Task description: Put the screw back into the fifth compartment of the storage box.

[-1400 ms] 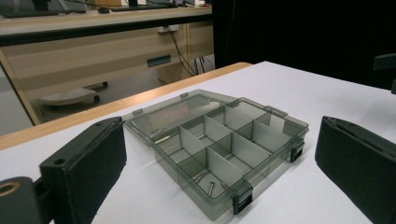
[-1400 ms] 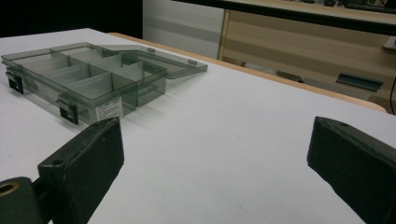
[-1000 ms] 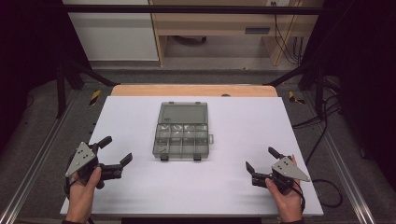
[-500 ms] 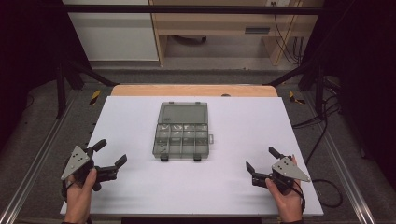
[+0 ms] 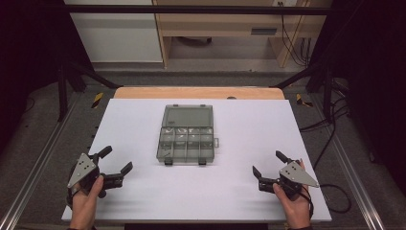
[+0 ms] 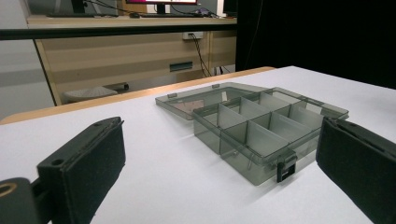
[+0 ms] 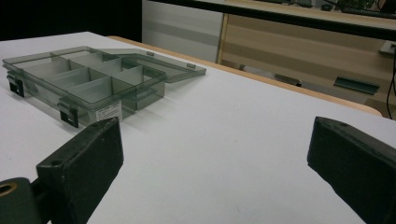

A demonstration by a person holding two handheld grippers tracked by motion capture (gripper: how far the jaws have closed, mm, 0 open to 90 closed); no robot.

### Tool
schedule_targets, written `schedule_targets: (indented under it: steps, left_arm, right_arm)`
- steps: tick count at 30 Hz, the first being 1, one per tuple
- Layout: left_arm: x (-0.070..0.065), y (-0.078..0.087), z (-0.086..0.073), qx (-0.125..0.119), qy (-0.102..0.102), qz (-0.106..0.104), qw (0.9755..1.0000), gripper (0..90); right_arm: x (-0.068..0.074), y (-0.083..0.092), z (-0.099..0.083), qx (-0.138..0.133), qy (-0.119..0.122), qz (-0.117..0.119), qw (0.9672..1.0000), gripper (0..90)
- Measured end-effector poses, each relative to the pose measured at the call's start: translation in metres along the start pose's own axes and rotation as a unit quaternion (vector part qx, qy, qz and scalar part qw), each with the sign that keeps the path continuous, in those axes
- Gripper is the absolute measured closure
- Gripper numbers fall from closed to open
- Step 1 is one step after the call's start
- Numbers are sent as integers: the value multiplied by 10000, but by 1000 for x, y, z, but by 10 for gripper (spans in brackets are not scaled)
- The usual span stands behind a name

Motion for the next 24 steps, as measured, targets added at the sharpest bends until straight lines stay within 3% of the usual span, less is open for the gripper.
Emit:
schedule_targets:
  steps: [24]
  left_arm:
    - [-10,-5,-14,162,-229,-104,9996,15]
  right_arm:
    - [1,0,-3,52,-62,58,10000,32]
Point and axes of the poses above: each handheld gripper's, and its own axes: y roughly backward along the jaws, z roughly out of its top, x roughly to its left, the point moved 8 cm from there along -y, roughly forward along the jaws, and after that the axes turned 8 degrees about -y, right-handed, at the moved point
